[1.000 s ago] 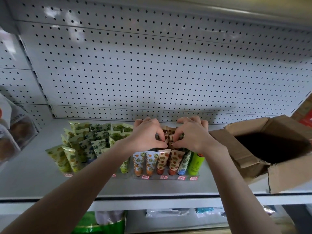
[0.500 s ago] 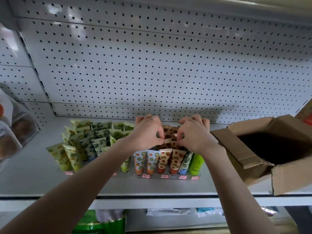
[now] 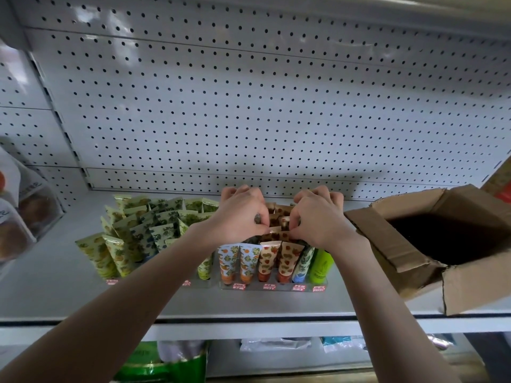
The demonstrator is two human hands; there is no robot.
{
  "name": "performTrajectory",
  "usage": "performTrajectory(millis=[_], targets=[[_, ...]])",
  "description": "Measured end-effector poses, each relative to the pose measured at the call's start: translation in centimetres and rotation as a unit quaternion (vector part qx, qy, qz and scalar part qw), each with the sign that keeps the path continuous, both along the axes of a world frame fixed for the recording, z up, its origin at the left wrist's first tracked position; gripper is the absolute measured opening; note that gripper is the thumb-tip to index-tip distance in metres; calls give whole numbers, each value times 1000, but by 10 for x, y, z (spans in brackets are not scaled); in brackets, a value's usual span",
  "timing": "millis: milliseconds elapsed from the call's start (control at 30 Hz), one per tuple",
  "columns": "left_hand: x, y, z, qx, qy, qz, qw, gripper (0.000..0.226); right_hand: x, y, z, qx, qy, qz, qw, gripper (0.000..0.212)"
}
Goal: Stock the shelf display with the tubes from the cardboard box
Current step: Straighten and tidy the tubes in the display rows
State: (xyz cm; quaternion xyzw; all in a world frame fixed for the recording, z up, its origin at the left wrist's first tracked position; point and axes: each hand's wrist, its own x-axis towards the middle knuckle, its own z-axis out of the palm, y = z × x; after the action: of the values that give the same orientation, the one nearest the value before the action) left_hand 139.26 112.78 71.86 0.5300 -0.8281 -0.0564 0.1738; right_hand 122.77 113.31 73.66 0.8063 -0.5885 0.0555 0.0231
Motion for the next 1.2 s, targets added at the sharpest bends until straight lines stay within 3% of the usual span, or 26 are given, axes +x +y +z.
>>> performTrajectory(millis=[300,667,833,967,1200], targets=[[0,1,0,6,2,-3,1000,17,-2,1,3,1,-10,-2,1000,11],[3,4,-1,2,43,2,999,20,-16,11,6,20,-109,5,994,4],[7,14,-1,21,74,-18,997,11,-17,25,2,31,-102,20,994,3],[5,21,-5,32,66,-24,997,17,-13,30,-2,27,-77,17,997,5],[1,23,-7,43,59,-20,997,7,-10,27,-11,23,-66,12,997,4]])
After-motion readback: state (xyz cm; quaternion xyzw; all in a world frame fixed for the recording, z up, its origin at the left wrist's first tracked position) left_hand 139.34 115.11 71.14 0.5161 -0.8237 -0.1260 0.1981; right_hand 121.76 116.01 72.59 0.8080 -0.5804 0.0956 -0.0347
